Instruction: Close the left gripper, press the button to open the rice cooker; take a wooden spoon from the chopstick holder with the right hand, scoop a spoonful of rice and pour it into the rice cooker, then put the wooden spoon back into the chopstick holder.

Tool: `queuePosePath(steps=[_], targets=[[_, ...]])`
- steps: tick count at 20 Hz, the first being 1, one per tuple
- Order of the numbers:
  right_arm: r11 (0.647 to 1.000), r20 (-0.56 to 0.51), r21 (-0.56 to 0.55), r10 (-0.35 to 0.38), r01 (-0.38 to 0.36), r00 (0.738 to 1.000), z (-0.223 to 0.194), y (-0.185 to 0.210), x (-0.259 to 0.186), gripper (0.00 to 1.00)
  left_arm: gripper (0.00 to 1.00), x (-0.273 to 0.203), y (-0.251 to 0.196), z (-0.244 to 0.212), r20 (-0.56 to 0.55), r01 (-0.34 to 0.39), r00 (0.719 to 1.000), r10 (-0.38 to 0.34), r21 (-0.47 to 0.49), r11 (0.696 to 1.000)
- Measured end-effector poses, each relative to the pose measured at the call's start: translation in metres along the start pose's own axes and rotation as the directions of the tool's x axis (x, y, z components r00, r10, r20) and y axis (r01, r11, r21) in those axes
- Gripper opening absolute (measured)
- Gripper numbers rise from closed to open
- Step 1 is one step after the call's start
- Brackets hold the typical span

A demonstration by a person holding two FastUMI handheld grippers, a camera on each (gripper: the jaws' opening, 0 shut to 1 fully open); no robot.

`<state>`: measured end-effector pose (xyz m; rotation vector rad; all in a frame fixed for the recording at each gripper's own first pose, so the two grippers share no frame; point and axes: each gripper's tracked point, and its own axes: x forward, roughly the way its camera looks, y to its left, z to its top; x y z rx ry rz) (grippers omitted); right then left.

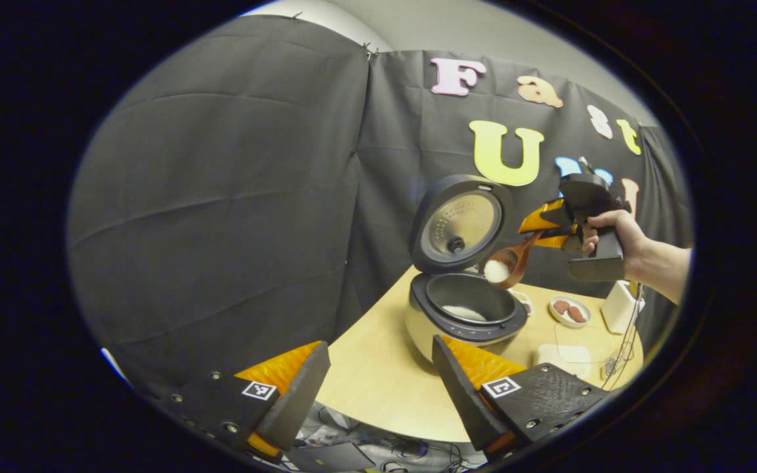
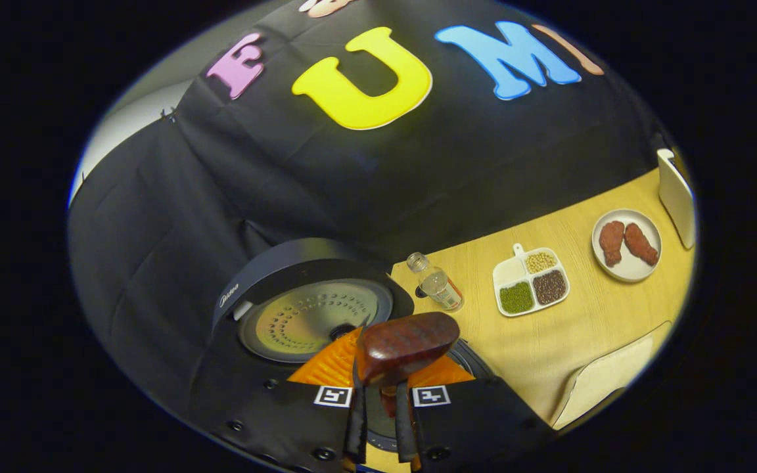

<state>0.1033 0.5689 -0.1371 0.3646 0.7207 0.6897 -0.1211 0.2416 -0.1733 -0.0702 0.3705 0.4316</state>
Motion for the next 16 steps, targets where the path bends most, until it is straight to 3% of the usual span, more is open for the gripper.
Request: queuePosePath(steps=[10,11,16], targets=[[0.952,0.059,-0.302,-0.040,0.056,0.997,-0.003,0.017,0.025,0.19,0.99,0.008,0.029,0.001,0.001,-0.024,1.000,0.024,0.016,1.000],[0.944,0.063,-0.326,-0.041,0.060,0.997,-0.002,0.016,0.025,0.16,0.99,0.009,0.029,0.001,0.001,-0.025,1.000,0.024,0.024,0.999],[0.886,0.090,-0.454,-0.058,0.093,0.994,-0.003,0.015,0.028,0.19,0.99,0.018,0.031,0.005,0.007,-0.026,1.000,0.026,0.050,0.998]])
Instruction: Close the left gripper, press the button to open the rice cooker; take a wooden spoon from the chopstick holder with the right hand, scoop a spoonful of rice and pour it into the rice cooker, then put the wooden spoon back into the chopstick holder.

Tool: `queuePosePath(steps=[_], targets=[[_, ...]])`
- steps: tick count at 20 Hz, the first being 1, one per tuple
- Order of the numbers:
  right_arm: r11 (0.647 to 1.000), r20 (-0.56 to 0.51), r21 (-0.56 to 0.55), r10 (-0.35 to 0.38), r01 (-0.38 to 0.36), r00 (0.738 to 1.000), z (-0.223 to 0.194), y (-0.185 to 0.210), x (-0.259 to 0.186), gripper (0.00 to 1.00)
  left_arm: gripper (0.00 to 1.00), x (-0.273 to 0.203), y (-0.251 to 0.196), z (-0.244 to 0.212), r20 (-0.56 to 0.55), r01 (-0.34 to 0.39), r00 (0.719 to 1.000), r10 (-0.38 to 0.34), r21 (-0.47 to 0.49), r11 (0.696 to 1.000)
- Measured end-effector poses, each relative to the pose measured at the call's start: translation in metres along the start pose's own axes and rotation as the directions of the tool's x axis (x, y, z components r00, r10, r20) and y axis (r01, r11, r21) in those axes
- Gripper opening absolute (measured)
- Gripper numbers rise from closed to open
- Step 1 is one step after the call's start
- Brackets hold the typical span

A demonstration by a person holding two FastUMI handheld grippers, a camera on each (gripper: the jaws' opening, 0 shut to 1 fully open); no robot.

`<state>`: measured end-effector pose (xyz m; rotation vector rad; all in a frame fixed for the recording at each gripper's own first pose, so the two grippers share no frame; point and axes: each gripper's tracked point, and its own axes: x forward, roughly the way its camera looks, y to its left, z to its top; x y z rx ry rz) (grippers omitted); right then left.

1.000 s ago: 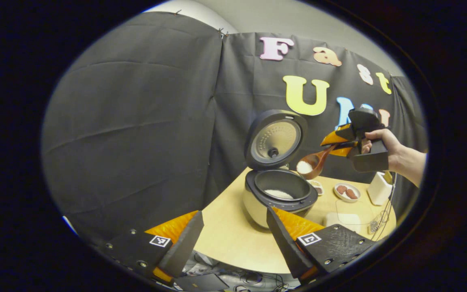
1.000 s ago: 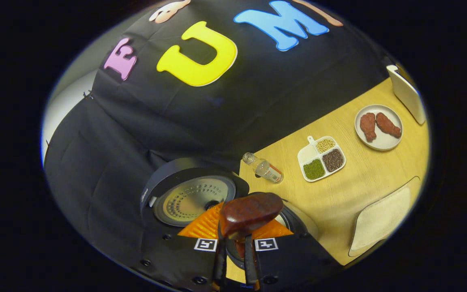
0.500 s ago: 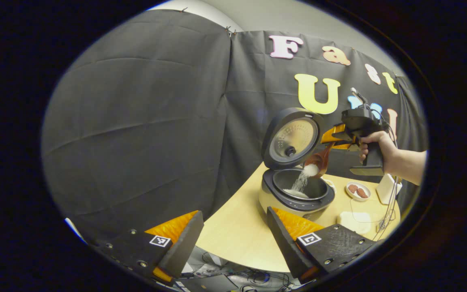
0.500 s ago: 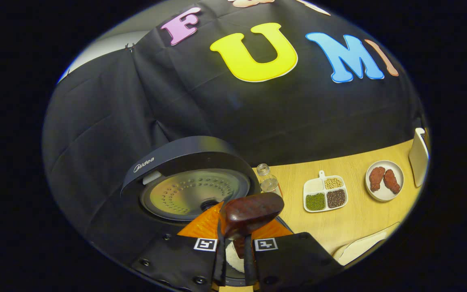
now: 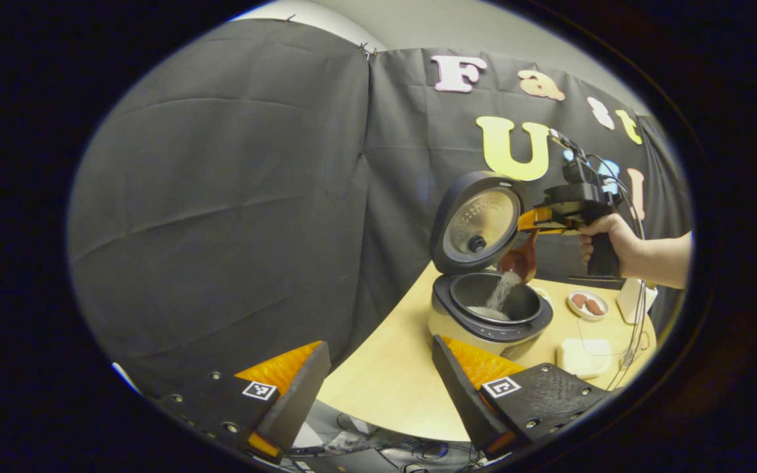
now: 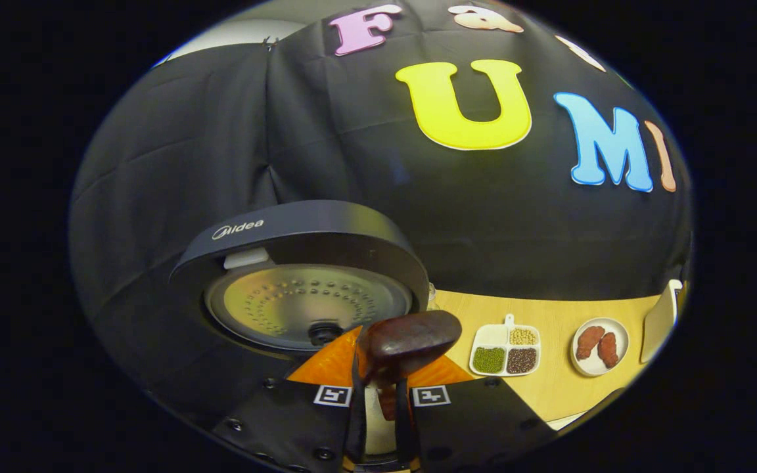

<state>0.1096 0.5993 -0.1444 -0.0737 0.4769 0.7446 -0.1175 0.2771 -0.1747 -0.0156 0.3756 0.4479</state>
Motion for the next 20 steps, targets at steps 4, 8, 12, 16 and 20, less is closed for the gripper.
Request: queuePosePath(steps=[4,8,12,16,20], targets=[[0.996,0.014,-0.092,0.000,0.001,1.000,-0.003,0.002,0.006,0.19,0.99,0.005,0.004,-0.004,-0.015,-0.019,1.000,0.019,0.013,1.000],[0.961,0.053,-0.277,0.008,0.007,0.999,-0.005,0.012,0.006,0.19,0.99,0.007,0.002,-0.006,-0.019,-0.017,1.000,0.017,0.004,1.000],[0.891,0.081,-0.454,0.039,0.002,0.996,-0.011,0.025,0.004,0.19,0.99,0.010,-0.001,-0.006,-0.023,-0.015,1.000,0.015,0.002,1.000],[0.789,0.111,-0.614,0.056,0.024,0.992,-0.017,0.027,0.003,0.16,0.99,0.013,-0.005,-0.005,-0.018,-0.008,1.000,0.008,0.000,1.000],[0.750,0.128,-0.660,0.069,0.033,0.989,-0.022,0.027,-0.001,0.19,0.99,0.012,-0.006,-0.006,-0.022,-0.006,1.000,0.006,0.002,1.000]])
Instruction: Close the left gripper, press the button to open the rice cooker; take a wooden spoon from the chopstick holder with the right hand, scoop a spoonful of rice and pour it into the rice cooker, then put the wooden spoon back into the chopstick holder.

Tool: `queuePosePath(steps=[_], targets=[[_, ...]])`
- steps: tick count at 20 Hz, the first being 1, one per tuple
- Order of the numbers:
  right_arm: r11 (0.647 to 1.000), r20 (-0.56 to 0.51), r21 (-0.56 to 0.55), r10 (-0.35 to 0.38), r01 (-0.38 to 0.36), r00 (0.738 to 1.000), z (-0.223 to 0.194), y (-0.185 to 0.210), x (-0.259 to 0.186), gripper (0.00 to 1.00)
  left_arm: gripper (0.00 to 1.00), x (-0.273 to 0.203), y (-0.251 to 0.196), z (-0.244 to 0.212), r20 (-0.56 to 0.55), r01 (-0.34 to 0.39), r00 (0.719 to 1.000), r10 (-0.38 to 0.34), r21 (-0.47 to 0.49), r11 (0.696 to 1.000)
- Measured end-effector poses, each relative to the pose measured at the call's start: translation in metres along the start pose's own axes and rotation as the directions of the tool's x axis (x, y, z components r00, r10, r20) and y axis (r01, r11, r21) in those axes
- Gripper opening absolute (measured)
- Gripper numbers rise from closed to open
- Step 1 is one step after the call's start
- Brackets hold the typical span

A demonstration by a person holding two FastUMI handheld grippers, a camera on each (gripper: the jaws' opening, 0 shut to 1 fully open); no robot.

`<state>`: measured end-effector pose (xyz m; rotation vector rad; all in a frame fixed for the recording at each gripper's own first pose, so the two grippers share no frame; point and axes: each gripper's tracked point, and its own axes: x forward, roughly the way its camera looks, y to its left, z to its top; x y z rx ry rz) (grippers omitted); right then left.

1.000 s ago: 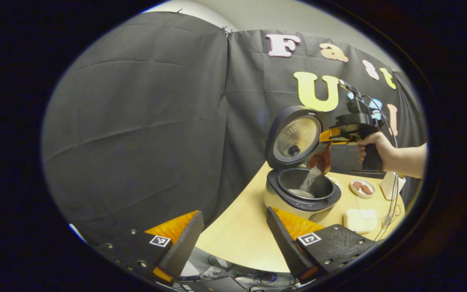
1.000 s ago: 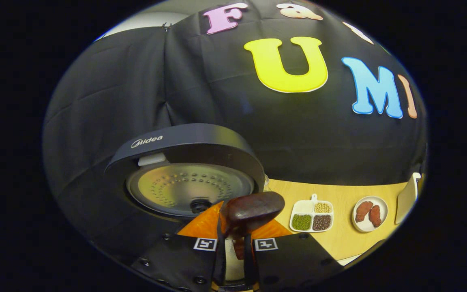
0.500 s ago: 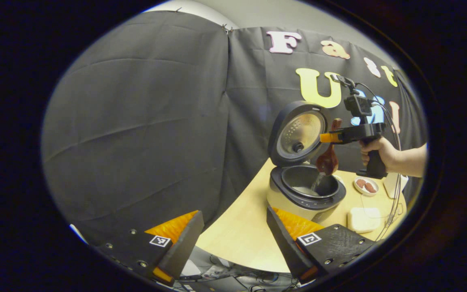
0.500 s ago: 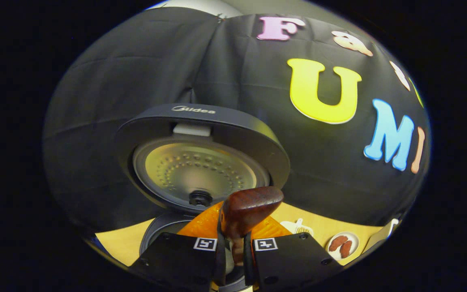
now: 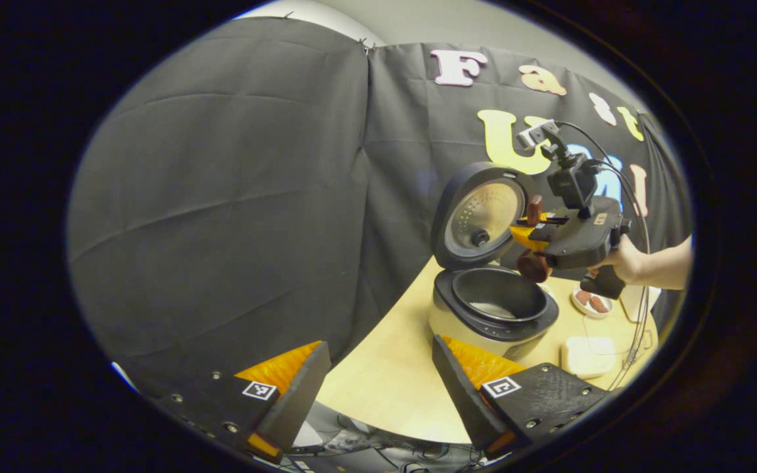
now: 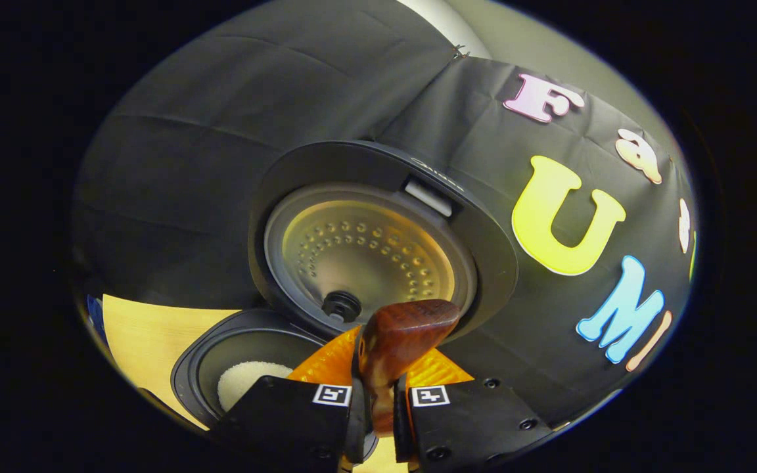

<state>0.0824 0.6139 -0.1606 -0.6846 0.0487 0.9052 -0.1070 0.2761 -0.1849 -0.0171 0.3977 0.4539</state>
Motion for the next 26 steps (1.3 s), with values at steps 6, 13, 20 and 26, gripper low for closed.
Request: queuePosePath(steps=[6,13,20,26], targets=[[0.965,-0.022,0.262,0.016,-0.010,1.000,0.006,-0.017,-0.019,0.19,0.99,0.000,-0.003,-0.002,-0.003,0.015,1.000,-0.015,0.005,1.000],[0.800,-0.054,0.599,0.031,0.007,0.998,0.015,-0.049,-0.066,0.19,0.99,0.001,-0.022,0.005,0.010,0.088,0.996,-0.088,0.009,0.996],[0.553,-0.135,0.820,-0.066,0.149,0.989,-0.019,-0.119,-0.132,0.19,0.99,0.018,-0.071,0.012,0.010,0.241,0.970,-0.242,0.056,0.969],[0.388,-0.260,0.860,-0.230,0.333,0.938,-0.103,-0.198,-0.209,0.19,0.99,0.027,-0.134,0.015,-0.026,0.375,0.927,-0.374,0.057,0.925]])
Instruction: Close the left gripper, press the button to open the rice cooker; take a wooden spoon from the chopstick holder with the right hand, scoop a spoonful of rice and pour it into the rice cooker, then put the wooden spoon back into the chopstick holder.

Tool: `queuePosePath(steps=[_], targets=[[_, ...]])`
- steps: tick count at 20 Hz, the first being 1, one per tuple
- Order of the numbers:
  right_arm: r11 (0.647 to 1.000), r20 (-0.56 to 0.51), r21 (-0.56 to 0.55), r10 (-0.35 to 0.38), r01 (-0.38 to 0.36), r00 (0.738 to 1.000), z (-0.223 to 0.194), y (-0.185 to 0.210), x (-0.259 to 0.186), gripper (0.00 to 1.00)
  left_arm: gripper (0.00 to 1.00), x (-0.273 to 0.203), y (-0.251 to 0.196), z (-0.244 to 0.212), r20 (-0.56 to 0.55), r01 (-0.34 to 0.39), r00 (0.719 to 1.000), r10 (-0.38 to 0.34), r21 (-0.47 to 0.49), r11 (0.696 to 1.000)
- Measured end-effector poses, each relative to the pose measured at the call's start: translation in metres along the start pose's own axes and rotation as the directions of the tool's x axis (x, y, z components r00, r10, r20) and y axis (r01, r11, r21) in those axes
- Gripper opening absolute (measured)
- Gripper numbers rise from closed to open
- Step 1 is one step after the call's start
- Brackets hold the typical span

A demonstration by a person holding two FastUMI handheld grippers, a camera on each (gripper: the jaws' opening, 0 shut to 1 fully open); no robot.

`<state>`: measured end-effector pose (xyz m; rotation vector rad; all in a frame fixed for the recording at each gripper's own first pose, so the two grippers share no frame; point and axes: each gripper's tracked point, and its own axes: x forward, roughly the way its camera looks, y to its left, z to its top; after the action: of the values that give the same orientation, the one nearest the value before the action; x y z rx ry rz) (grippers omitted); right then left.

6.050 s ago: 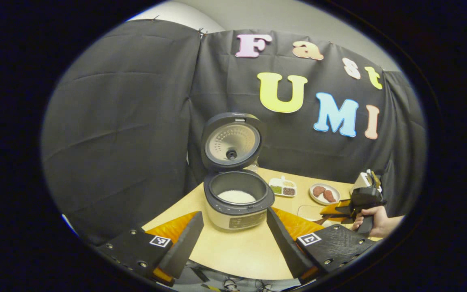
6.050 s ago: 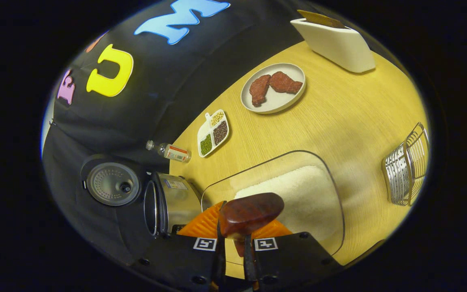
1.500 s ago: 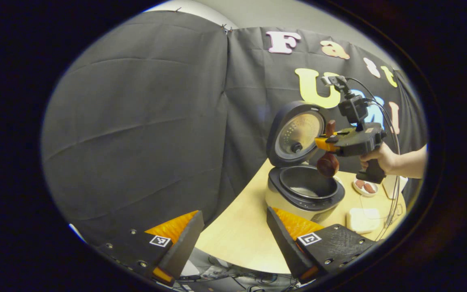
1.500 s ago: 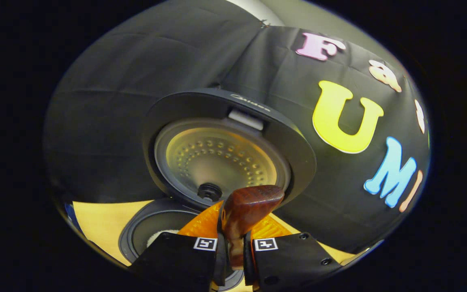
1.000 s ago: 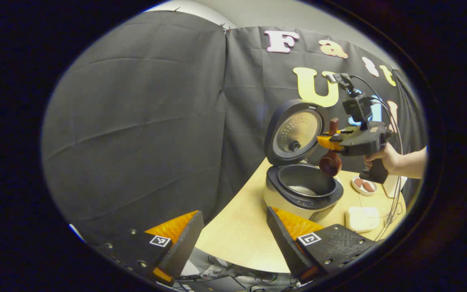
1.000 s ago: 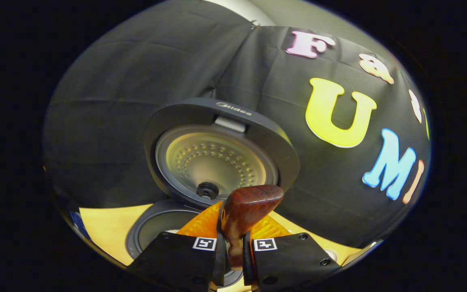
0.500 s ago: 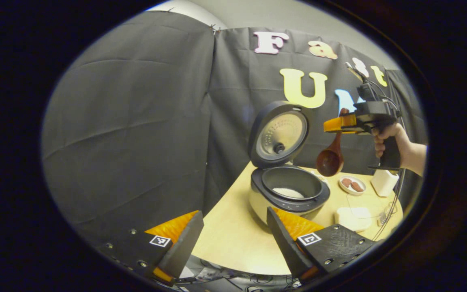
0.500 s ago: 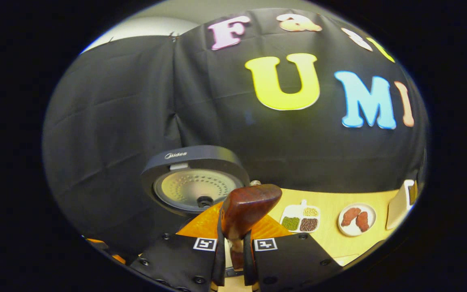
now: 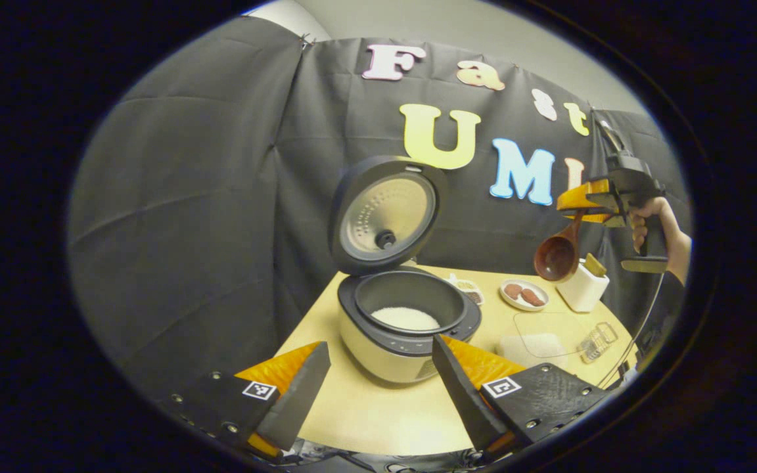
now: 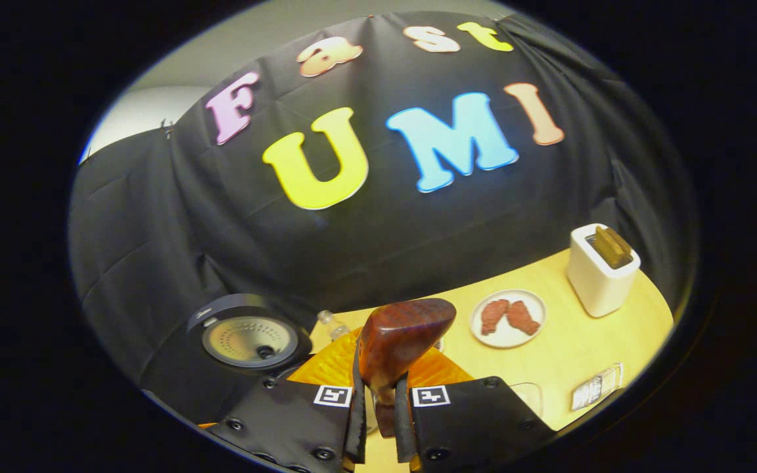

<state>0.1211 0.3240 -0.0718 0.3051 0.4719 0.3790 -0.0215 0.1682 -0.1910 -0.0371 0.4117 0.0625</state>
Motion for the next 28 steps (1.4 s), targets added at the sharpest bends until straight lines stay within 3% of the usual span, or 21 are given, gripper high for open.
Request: queuePosePath(steps=[2,6,16,21,23,25,28], targets=[[0.997,0.024,0.049,-0.061,0.060,0.998,0.009,-0.043,-0.010,0.15,0.99,0.004,-0.022,0.001,-0.009,0.030,1.000,-0.029,0.032,0.999],[0.974,0.026,0.172,-0.155,0.148,0.988,0.015,-0.129,-0.032,0.19,0.97,0.014,-0.066,0.000,-0.043,0.074,0.997,-0.071,0.065,0.995],[0.921,-0.060,0.254,-0.289,0.295,0.955,-0.015,-0.288,-0.064,0.19,0.99,0.028,-0.187,0.025,-0.040,0.118,0.993,-0.114,0.109,0.987],[0.911,-0.154,0.265,-0.282,0.315,0.947,-0.050,-0.330,-0.057,0.19,0.97,0.025,-0.230,0.033,-0.019,0.089,0.996,-0.087,0.179,0.980],[0.908,-0.190,0.275,-0.273,0.318,0.943,-0.065,-0.343,-0.053,0.16,0.97,0.022,-0.243,0.033,-0.016,0.071,0.997,-0.069,0.164,0.984],[0.900,-0.212,0.291,-0.270,0.325,0.939,-0.077,-0.359,-0.052,0.19,0.97,0.018,-0.254,0.025,-0.027,0.046,0.999,-0.043,0.135,0.990],[0.899,-0.251,0.325,-0.217,0.294,0.943,-0.093,-0.362,-0.046,0.16,0.97,0.005,-0.261,0.012,-0.027,-0.013,1.000,0.015,0.090,0.996]])
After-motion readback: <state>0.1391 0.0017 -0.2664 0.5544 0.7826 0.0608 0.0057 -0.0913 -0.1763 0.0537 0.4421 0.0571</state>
